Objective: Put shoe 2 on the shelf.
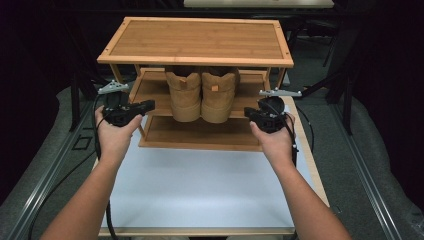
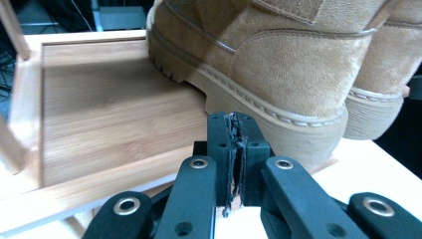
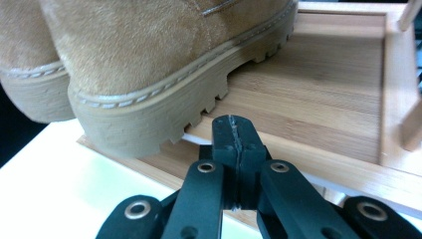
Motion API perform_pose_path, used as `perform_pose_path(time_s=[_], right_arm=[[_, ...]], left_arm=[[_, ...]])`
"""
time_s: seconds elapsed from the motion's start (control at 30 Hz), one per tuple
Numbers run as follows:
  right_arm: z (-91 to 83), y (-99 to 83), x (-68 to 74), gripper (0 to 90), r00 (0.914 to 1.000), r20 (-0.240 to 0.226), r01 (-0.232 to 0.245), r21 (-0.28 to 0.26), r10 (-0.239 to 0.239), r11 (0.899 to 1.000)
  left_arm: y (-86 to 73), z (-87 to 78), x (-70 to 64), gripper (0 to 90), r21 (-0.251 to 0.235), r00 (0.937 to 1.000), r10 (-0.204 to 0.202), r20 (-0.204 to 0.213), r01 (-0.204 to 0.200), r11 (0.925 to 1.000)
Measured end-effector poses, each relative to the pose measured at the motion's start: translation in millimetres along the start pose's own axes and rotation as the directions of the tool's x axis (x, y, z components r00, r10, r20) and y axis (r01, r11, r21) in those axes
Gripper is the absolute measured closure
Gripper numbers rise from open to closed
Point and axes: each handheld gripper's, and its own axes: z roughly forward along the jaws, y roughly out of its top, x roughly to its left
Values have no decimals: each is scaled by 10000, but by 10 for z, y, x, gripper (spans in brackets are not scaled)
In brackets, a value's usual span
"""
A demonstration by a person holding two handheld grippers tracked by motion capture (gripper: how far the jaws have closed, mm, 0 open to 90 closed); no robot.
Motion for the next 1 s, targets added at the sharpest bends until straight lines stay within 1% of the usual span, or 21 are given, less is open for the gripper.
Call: perform_pose_path(time_s=[0.1, 0.13, 0.17, 0.23, 0.27, 0.3, 0.37, 0.43, 0.5, 0.53, 0.57, 0.63, 0.67, 0.7, 0.73, 0.77, 0.8, 0.87, 0.9, 0.93, 1.0], right_arm=[[-85, -56, -25, 900, 9999, -152, 68, 20, -67, 10000], [-111, -85, -28, 900, 9999, -164, 25, -12, -26, 10000], [-142, -119, -37, 899, 9998, -161, 113, 0, -113, 9999], [-195, -204, -44, 894, 9992, 23, 405, 41, -405, 9992], [-219, -257, -49, 891, 9979, 204, 616, 23, -616, 9981], [-248, -311, -58, 889, 9969, 225, 753, 138, -756, 9971], [-293, -431, -80, 885, 9954, 370, 874, 141, -879, 9961], [-344, -552, -114, 879, 9960, 259, 849, 300, -857, 9959], [-389, -681, -142, 872, 9961, 361, 791, 304, -802, 9964], [-407, -750, -153, 867, 9955, 542, 762, 235, -774, 9968], [-432, -818, -178, 862, 9956, 516, 765, 321, -781, 9966], [-458, -967, -224, 853, 9964, 617, 560, 382, -583, 9977], [-451, -1047, -245, 845, 9968, 676, 410, 273, -428, 9988], [-467, -1130, -278, 842, 9972, 666, 296, 470, -327, 9985], [-467, -1180, -293, 837, 9966, 770, 271, 493, -309, 9984], [-466, -1244, -317, 829, 9970, 717, 236, 551, -276, 9982], [-454, -1311, -328, 825, 9949, 989, 159, 384, -196, 9991], [-455, -1418, -373, 813, 9970, 771, -37, 575, -8, 9983], [-447, -1470, -373, 804, 9919, 1271, -89, 533, 20, 9985], [-446, -1515, -400, 793, 9952, 980, -130, 557, 75, 9984], [-444, -1599, -429, 776, 9955, 930, -231, 472, 187, 9986]], left_arm=[[-100, -83, 7, 854, 79, 9998, 146, 148, -147, 9999], [-152, -106, 11, 852, 132, 9996, 213, 197, -216, 9997], [-215, -129, 16, 850, 211, 9995, 226, 202, -231, 9995], [-358, -170, 33, 850, 326, 9994, 225, 271, -234, 9992], [-436, -189, 42, 849, 393, 9994, 234, 267, -245, 9989], [-515, -211, 52, 847, 418, 9994, 237, 232, -246, 9988], [-677, -254, 71, 836, 412, 9997, 215, 84, -218, 9989], [-836, -277, 92, 827, 615, 9995, 310, -39, -307, 9976], [-994, -295, 115, 815, 815, 9992, 374, -115, -363, 9960], [-1073, -306, 127, 807, 889, 9991, 388, -166, -372, 9953], [-1151, -311, 140, 798, 972, 9990, 403, -194, -382, 9945], [-1310, -316, 167, 766, 1084, 9987, 363, -368, -321, 9936], [-1402, -314, 192, 750, 1165, 9991, 210, -380, -165, 9931], [-1455, -313, 207, 730, 1218, 9991, 96, -414, -45, 9925], [-1521, -316, 227, 723, 1263, 9990, -3, -447, 59, 9920], [-1581, -314, 242, 710, 1265, 9988, -75, -489, 137, 9919], [-1636, -317, 256, 697, 1298, 9987, -90, -492, 153, 9914], [-1731, -325, 279, 679, 1249, 9976, -94, -692, 180, 9920], [-1771, -337, 291, 671, 1275, 9967, -90, -804, 192, 9917], [-1811, -341, 304, 666, 1220, 9962, -117, -868, 223, 9923], [-1884, -349, 337, 650, 1257, 9952, -56, -980, 180, 9919]])
